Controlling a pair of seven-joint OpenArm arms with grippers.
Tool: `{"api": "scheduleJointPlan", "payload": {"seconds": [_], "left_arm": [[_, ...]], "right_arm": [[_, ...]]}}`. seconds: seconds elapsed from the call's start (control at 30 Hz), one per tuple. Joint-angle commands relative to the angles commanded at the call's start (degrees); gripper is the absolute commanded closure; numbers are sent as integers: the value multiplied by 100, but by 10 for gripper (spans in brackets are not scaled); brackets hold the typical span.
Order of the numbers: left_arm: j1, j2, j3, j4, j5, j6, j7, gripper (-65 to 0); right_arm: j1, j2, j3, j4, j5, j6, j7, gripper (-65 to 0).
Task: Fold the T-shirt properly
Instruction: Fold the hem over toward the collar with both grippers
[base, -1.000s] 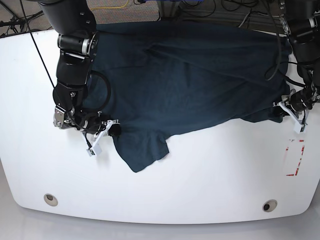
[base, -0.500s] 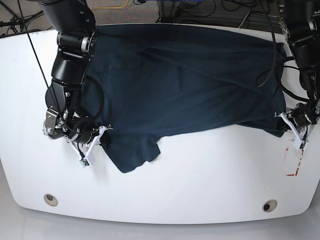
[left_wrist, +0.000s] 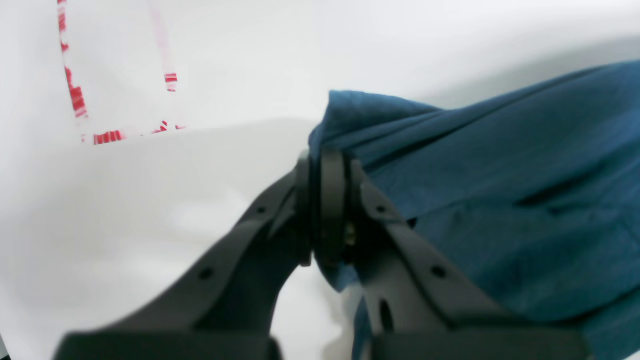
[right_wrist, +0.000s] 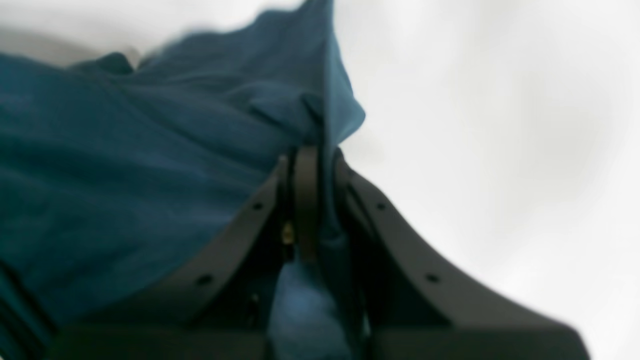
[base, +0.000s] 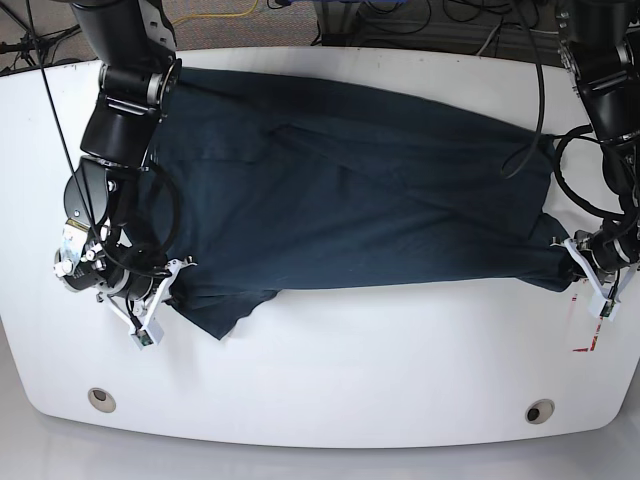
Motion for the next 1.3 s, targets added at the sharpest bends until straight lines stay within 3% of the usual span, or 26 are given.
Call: {"api": "scheduleJointPlan", "payload": {"seconds": [0.37,0.63,0.93,1.3], "left_arm": [[-141,0,0,0,-18,-9,9,0],[-114,26,-299,457,-9,-418,18,0],[-114,35,-369,492,-9,-418,158,0],[158,35,-369,492,-9,-418,167,0]], "right_arm": [[-264,62,0,738,0,0,-220,0],[-677,70,0,1424,0,0,-308,0],[-1029,62,18,1776,185,0,-308,0],[-1538,53,993,2101,1002,0,-826,0]]}}
